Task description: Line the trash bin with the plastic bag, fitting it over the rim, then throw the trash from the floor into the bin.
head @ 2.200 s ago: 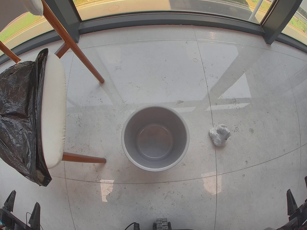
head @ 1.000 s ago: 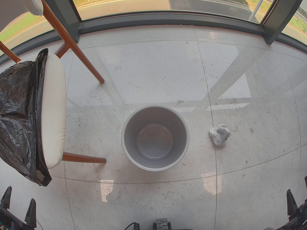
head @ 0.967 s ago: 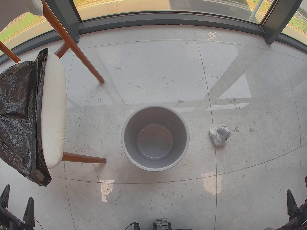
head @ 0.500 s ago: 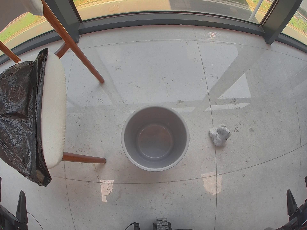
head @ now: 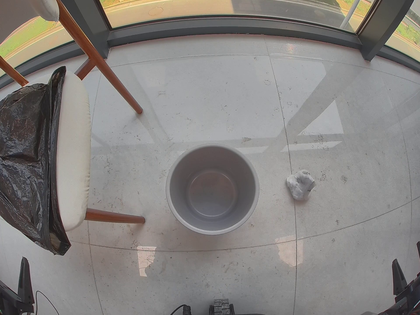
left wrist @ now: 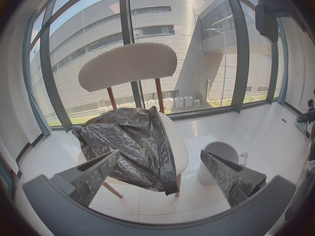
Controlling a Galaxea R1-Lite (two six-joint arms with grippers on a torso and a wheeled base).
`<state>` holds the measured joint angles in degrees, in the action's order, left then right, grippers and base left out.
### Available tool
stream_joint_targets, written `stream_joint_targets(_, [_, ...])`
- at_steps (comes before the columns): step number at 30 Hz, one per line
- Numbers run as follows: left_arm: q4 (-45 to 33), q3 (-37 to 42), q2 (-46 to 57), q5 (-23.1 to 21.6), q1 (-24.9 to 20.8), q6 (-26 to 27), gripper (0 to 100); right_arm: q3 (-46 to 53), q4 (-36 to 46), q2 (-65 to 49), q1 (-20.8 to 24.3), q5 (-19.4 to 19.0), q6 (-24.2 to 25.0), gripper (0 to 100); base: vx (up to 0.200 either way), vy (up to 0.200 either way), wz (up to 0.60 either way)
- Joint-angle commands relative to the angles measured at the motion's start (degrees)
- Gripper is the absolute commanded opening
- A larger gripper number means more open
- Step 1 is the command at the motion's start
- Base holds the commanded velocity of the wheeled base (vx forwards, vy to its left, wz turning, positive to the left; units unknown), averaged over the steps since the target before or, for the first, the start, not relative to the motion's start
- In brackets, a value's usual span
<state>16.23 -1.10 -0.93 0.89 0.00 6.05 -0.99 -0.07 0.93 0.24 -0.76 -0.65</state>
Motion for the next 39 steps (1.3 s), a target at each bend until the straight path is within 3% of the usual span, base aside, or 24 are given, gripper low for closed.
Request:
stream_joint_targets(1, [-1.7,-4.0,0.9,-0.2,0.0,-0.2,100,1.0,0.0,-0.9,-0.1,0.1,0.0,100,0.000,0.000,0.00])
stream_joint_targets(11, [-18.9,-13.8,0.9,-0.4,0.0,-0.6,100,1.0,0.0,-0.9,0.0,0.0,0.0,100,0.000,0.000,0.00])
stream_joint_targets(31, [-18.7,-23.0,-15.8,-0.4,0.0,-0.9,100,1.0,0.0,-0.9,0.0,0.1,0.1,100,0.000,0.000,0.00])
stream_joint_targets(39, [-18.7,-26.8,-25.8,-0.5,-0.2,-4.9,100,1.0,0.0,-0.9,0.0,0.0,0.1,100,0.000,0.000,0.00])
